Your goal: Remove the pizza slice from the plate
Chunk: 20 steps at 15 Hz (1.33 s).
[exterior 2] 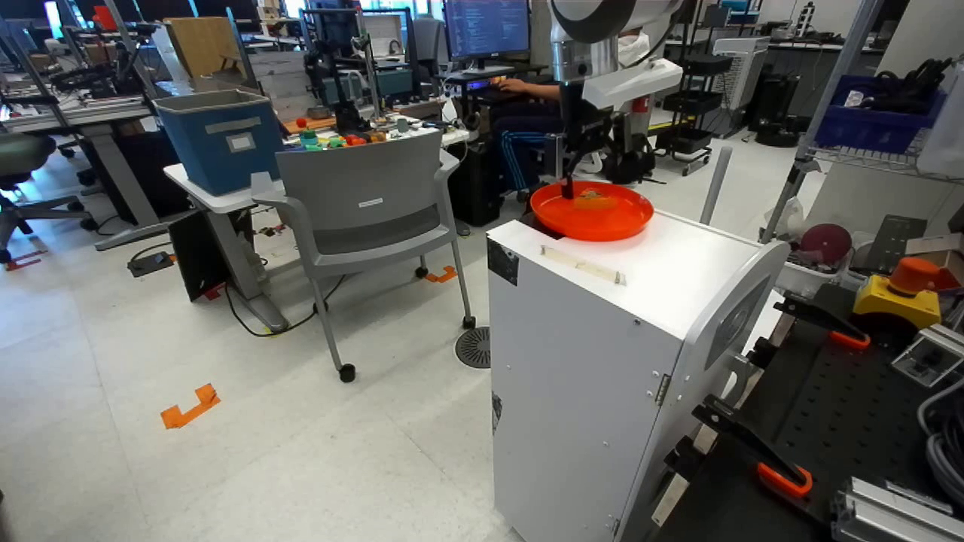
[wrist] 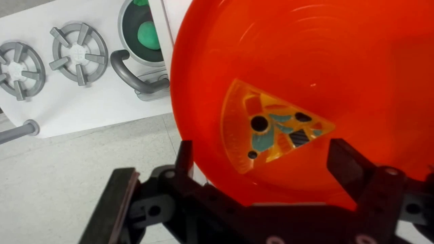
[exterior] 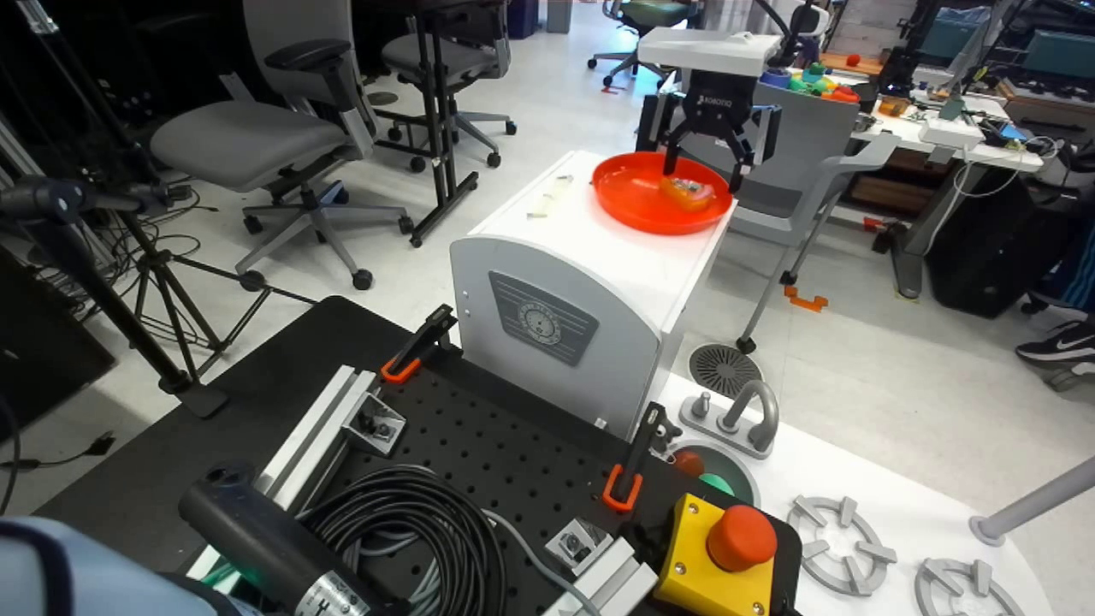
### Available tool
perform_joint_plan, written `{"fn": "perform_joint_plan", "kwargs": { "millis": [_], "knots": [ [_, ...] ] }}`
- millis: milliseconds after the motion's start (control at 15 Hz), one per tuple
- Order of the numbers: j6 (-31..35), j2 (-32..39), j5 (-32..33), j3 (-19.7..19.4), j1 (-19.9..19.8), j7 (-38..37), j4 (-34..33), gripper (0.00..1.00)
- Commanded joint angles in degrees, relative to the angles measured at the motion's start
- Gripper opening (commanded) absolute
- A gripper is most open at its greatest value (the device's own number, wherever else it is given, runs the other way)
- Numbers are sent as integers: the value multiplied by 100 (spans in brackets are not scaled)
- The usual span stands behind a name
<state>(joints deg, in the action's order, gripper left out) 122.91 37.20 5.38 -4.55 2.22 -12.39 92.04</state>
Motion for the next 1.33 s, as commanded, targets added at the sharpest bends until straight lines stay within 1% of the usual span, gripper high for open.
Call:
{"fn": "perform_joint_plan", "kwargs": {
  "millis": [0, 400, 1267],
  "knots": [
    [35, -248, -141, 144, -34, 151, 290, 100],
    [-13, -263, -214, 266, -44, 170, 372, 100],
    [23, -313, -404, 251, -144, 191, 402, 100]
  ]
}}
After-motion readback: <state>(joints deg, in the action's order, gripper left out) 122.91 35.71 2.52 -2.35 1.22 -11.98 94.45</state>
